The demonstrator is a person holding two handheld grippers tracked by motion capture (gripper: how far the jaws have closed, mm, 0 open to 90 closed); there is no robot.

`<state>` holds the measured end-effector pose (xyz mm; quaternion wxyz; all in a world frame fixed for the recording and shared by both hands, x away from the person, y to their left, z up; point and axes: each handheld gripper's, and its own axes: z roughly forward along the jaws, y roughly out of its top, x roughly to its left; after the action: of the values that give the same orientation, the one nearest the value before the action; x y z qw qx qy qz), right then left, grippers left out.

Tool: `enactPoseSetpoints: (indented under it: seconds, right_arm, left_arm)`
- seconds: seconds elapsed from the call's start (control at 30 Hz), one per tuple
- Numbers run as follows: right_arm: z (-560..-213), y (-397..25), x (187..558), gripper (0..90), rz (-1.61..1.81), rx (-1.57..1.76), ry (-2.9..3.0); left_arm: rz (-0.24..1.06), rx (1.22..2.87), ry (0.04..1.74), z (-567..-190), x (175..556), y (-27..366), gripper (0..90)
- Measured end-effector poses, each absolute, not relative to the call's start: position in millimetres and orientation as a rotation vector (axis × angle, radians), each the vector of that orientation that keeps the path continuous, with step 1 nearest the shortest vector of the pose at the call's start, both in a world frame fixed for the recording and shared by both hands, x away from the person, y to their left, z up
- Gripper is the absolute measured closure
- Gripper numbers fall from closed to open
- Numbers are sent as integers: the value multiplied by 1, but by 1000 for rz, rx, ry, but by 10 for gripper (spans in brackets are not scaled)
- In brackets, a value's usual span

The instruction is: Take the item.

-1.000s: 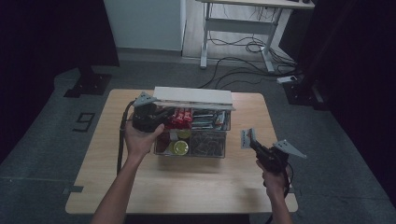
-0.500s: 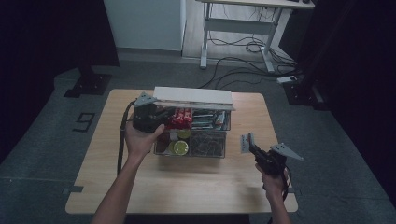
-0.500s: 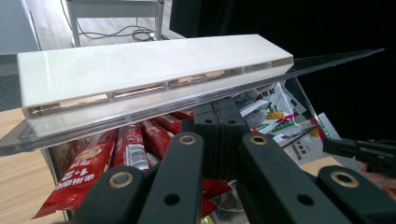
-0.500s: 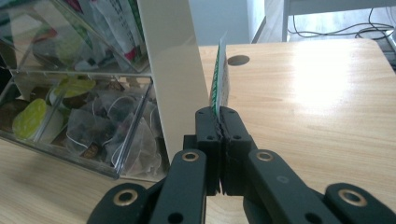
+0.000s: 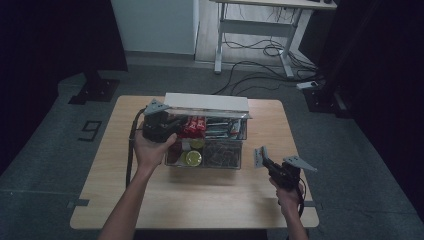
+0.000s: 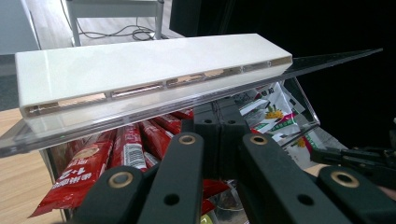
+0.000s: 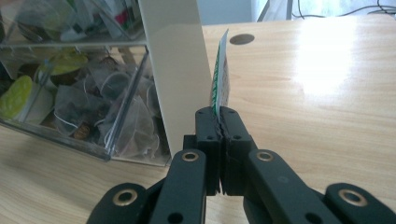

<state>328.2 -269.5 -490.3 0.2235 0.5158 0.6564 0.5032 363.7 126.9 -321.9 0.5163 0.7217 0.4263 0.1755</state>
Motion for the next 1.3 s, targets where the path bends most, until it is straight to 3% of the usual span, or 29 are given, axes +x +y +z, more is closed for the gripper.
enactPoseSetpoints:
  seconds: [0.73, 1.3]
  right_arm:
    - [-524, -278, 343, 859, 1301, 1541, 1857]
    - [-537, -292, 349, 723, 1160, 1640, 1858]
  left_arm:
    - [418, 1737, 1027, -324, 365, 126, 888]
    - [414, 1746, 1023, -326, 366, 122, 883]
